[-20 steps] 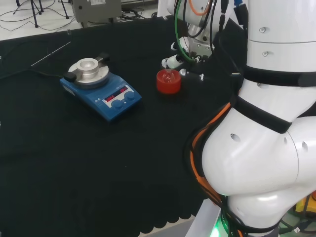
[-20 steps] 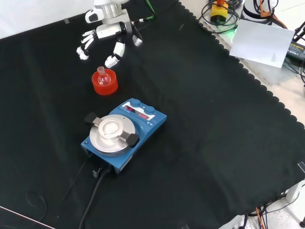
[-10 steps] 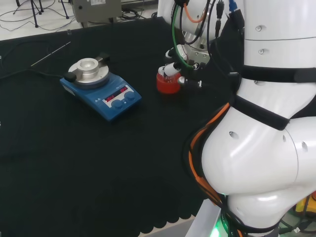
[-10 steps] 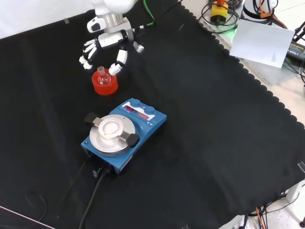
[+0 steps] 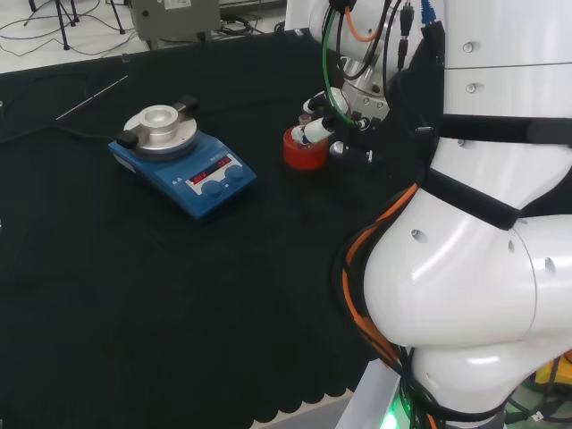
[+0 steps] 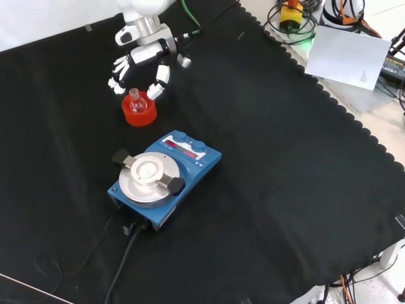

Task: Pick up the round-bottom flask.

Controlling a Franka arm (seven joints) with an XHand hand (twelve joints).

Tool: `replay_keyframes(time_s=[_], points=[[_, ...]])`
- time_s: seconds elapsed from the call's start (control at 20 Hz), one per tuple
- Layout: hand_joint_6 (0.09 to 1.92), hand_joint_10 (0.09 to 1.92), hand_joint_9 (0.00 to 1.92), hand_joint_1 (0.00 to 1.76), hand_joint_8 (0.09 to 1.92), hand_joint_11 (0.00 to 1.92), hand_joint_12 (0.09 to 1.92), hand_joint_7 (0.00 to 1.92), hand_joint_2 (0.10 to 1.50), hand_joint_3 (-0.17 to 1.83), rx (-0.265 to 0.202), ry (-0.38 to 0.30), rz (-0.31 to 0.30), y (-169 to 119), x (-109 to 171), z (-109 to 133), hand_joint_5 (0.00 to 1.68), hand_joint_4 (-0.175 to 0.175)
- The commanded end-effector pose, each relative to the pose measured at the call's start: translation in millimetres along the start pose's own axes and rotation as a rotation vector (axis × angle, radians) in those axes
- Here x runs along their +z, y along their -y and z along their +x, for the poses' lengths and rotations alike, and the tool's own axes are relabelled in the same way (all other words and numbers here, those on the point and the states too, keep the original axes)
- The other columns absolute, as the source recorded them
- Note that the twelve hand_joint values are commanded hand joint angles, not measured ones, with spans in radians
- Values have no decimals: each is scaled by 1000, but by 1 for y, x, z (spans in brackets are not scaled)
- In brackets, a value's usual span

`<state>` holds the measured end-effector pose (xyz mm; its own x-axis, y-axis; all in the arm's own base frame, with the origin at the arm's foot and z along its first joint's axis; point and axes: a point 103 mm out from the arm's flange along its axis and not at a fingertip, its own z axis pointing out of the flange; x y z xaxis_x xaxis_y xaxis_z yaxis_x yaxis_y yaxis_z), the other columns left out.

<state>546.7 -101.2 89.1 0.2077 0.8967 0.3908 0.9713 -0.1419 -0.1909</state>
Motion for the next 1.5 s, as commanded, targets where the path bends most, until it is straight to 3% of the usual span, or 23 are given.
replay_keyframes(time_s=[0.05, 0.25, 0.6, 1.0, 1.5], points=[[87, 620, 313, 827, 556, 0, 1112, 205, 605, 653, -1, -3, -7, -2, 2, -3, 623, 8], [87, 622, 318, 827, 555, 0, 1112, 207, 608, 653, 2, -34, 0, -3, 2, -4, 635, 9], [87, 622, 329, 817, 555, 0, 1114, 215, 633, 654, -1, 6, -2, -7, 8, -1, 740, 15], [136, 611, 342, 805, 548, 0, 1124, 227, 670, 619, 6, 7, -14, -9, 6, -8, 810, 15], [449, 590, 399, 785, 540, 0, 1171, 283, 752, 554, -11, 8, -81, -9, 8, 1, 827, 15]])
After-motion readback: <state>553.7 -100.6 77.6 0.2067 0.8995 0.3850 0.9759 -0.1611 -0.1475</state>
